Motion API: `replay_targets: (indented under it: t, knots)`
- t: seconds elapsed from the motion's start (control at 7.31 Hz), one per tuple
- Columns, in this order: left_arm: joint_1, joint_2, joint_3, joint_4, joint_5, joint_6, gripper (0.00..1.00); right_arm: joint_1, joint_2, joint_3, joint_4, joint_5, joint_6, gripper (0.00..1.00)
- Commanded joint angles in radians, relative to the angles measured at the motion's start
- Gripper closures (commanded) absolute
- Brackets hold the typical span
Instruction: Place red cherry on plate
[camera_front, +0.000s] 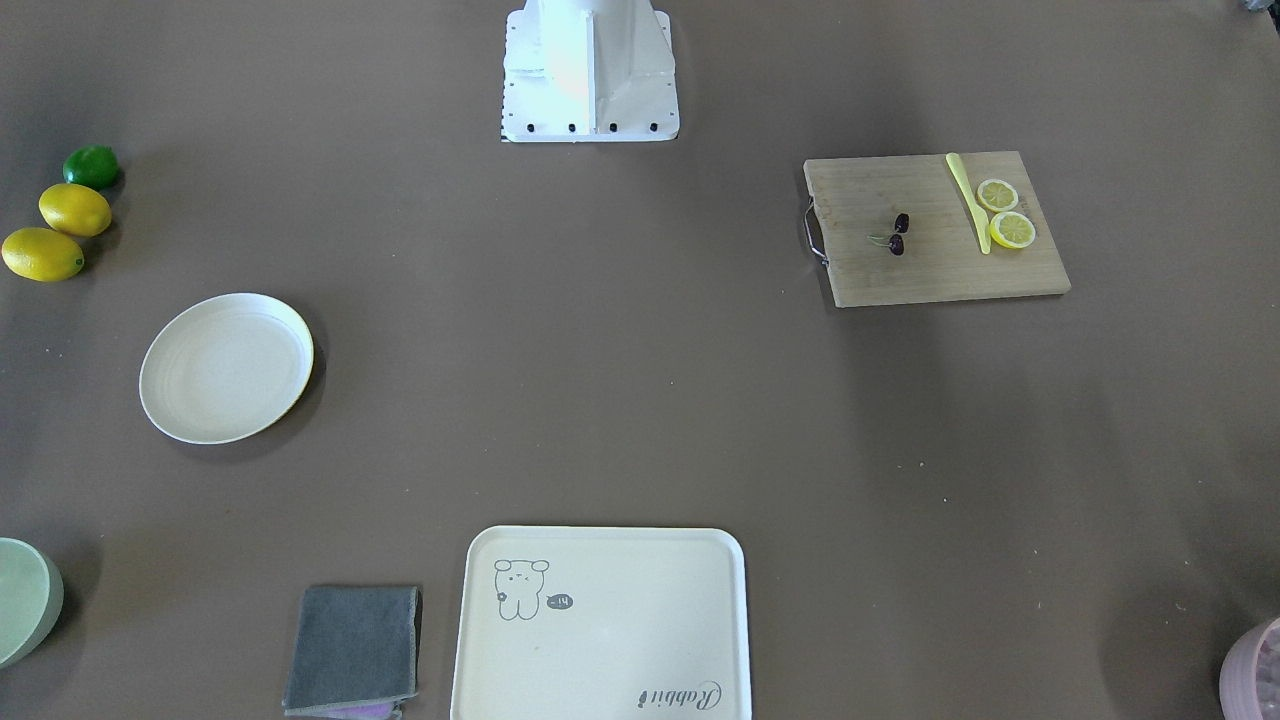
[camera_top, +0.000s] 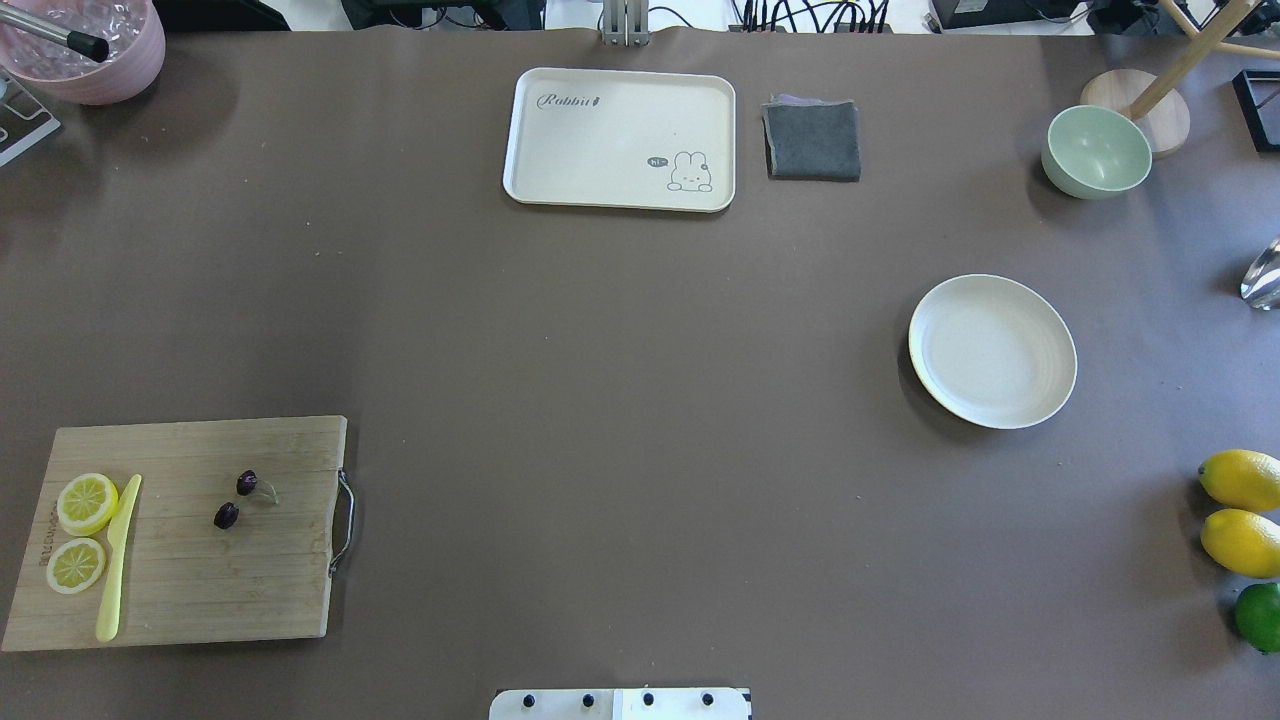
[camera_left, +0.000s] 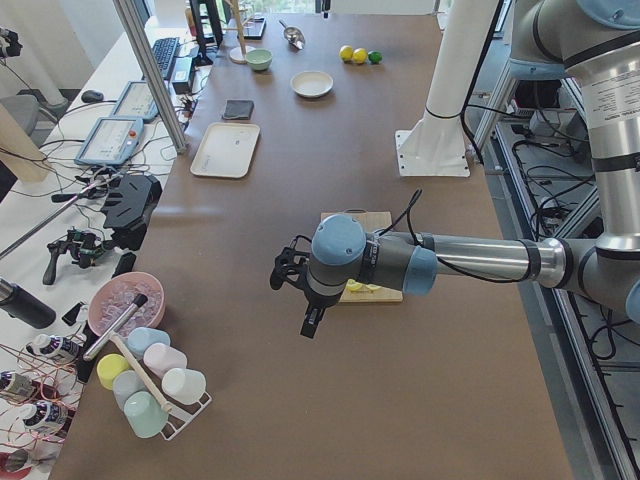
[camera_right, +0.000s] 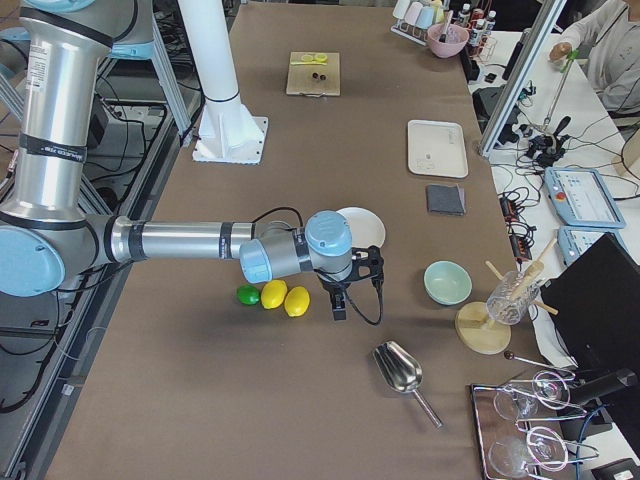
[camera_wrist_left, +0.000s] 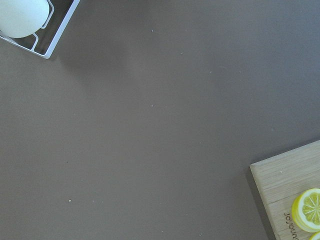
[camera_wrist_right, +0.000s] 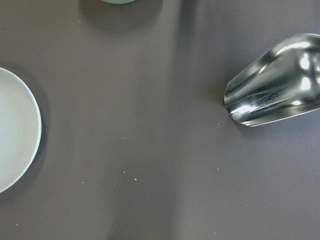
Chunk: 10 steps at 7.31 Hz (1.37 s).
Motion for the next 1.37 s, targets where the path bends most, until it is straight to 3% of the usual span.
replay_targets:
  t: [0.0,0.41,0.82,1.23]
  knots:
    - [0.003,-0.038,-0.007,0.023,0.065,-0.001,0.02,0.010,0.002,-0.008,-0.006,-0.010,0.002,0.00]
    - [0.004,-0.048,-0.001,0.026,0.060,-0.003,0.02,0.010,0.003,-0.014,-0.012,-0.061,0.002,0.00]
    - [0.004,-0.032,0.005,0.021,0.057,-0.004,0.02,0.013,0.037,0.004,-0.087,-0.058,-0.003,0.00]
    - [0.006,-0.035,0.011,0.020,0.055,-0.005,0.02,0.013,0.031,0.003,-0.081,-0.044,-0.006,0.00]
